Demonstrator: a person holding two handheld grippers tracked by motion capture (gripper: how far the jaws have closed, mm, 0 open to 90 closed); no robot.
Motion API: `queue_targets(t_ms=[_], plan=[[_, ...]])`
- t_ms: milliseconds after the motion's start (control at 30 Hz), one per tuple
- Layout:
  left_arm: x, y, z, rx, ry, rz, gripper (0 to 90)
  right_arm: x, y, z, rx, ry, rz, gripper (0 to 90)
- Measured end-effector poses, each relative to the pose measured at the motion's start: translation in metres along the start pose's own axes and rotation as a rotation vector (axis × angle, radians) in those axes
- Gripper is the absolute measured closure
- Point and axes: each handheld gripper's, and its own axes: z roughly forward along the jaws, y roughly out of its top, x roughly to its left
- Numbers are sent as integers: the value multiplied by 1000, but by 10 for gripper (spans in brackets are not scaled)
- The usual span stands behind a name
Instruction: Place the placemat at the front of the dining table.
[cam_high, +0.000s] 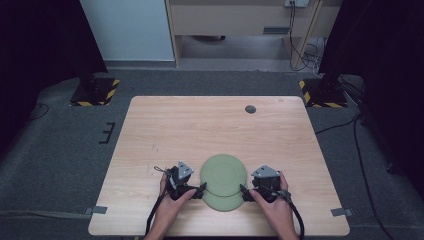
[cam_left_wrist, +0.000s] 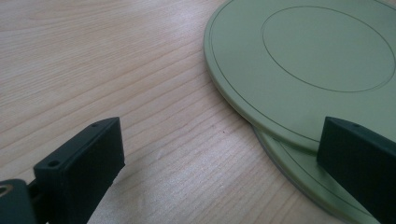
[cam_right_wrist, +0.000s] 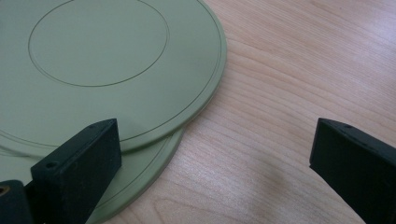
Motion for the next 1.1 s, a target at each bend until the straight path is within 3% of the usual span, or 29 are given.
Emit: queue_targets(t_ms=[300,533,700,1033,1100], plan=[[1,1,0,-1,-7,15,11,-1,1,-1,-9,0,-1,57],[-1,3,-3,-7,-14,23,19,-7,13,-9,9,25,-51,51],[0,4,-4,-10,-14,25,20,-13,31,-7,41,42,-103,71],[-2,4,-3,3,-16,33,21,-15,67,16,103,110,-129,159],[-2,4,-3,4,-17,31,21,-15,75,21,127,148,-119,162]])
